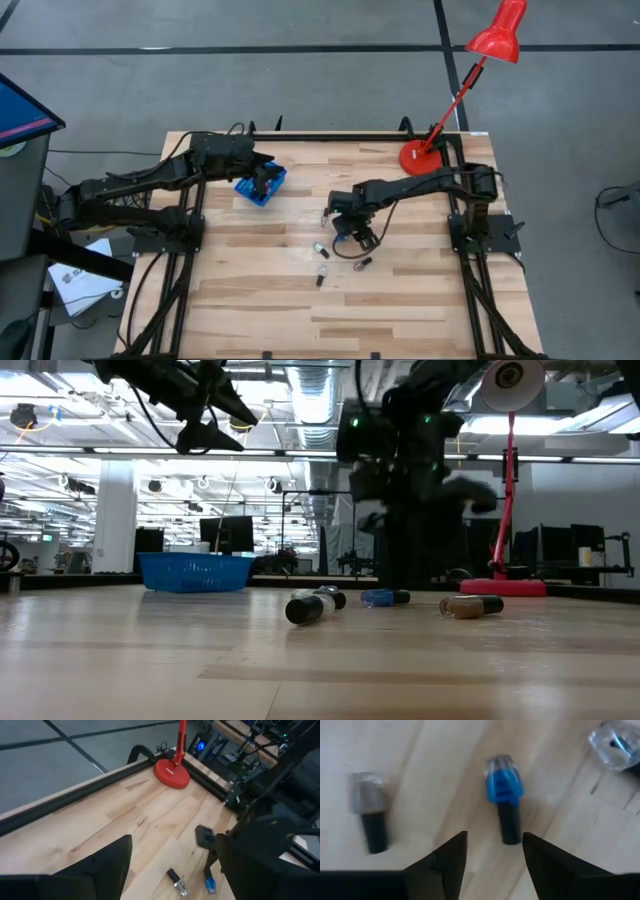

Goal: Pick & Place Nail Polish
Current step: Put the blue nail polish bottle into the blue bin

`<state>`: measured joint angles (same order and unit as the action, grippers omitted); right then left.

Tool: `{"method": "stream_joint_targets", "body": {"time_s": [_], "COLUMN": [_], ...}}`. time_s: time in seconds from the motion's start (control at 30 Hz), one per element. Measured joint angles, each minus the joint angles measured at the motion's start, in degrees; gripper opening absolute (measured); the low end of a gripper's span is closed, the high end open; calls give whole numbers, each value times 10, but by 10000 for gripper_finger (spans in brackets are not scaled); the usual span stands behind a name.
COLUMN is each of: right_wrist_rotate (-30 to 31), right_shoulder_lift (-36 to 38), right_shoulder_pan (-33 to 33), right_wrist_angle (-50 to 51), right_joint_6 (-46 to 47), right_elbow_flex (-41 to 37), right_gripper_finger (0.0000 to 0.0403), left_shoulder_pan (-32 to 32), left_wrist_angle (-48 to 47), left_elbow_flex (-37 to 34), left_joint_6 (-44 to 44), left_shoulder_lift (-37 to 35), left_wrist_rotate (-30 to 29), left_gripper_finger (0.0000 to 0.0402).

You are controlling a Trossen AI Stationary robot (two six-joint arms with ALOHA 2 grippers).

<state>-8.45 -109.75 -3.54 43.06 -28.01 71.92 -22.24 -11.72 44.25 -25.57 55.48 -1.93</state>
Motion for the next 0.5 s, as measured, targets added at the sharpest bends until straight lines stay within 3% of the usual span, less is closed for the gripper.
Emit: {"method": "stream_joint_targets", "body": {"time_s": [0.33, 0.5], "right_wrist_rotate": [25, 25], "right_shoulder_lift": [-30, -31], "right_shoulder_pan": [-1, -3], "right_wrist_angle": [-34, -52], "right_joint_6": [12, 10], "right_elbow_flex": [0, 0], "right_gripper_finger": [163, 130], "left_shoulder_pan": [0, 0], "left_wrist_angle": [2, 2], "left_elbow_flex": [0, 0], "left_joint_6": [-1, -1], "left_shoulder_lift": [-1, -1], "left_wrist_rotate": [0, 0], "left_gripper_finger": [280, 280]}}
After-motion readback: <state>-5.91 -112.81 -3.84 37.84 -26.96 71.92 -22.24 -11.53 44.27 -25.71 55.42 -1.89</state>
